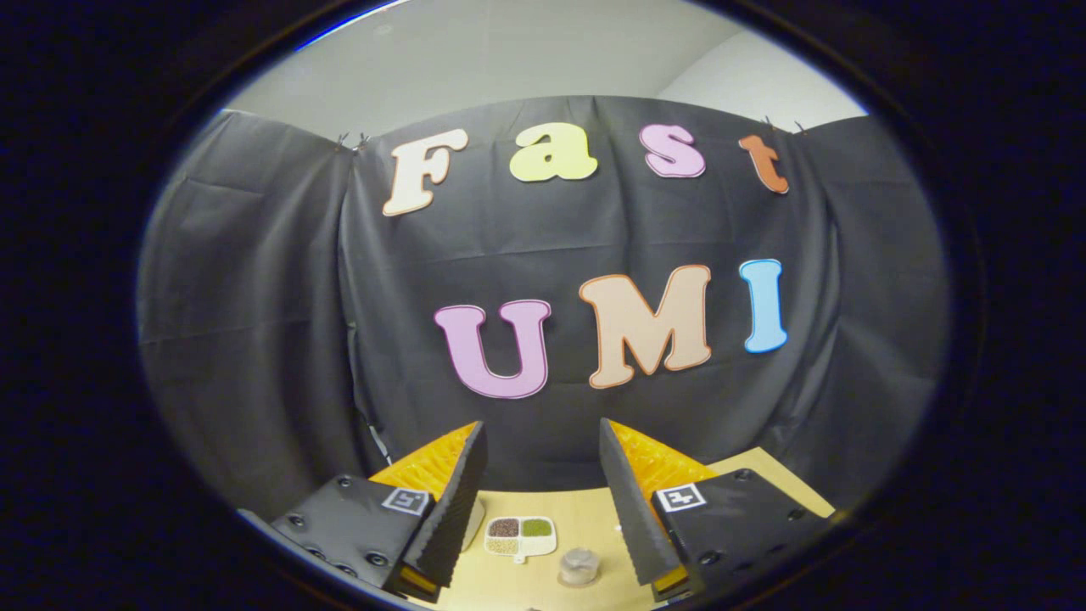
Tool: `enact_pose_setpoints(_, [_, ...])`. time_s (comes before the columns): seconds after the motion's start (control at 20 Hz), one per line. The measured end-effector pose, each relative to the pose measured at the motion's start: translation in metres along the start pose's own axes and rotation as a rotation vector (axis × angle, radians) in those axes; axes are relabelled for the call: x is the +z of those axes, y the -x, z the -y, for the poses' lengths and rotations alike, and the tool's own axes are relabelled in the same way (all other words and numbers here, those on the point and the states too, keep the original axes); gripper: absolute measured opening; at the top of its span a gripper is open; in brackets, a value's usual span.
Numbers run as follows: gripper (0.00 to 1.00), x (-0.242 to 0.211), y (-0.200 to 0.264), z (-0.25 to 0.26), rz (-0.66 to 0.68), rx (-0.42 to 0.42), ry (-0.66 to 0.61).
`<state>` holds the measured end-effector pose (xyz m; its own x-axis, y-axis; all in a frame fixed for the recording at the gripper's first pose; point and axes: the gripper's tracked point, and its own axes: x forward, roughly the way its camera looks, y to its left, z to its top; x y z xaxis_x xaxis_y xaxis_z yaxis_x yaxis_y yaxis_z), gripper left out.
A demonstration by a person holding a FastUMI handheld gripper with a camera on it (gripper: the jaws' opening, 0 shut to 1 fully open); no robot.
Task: Take the bottle from table, then pour the juice into the cup, finally place the bottle on the coaster
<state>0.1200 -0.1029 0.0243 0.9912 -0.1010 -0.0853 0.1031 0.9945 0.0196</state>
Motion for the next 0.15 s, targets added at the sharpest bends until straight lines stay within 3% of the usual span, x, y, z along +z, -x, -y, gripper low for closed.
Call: enact_pose_setpoints(0.15, [0.81,0.0004,0.0062,0.0069,0.001,0.007,-0.004])
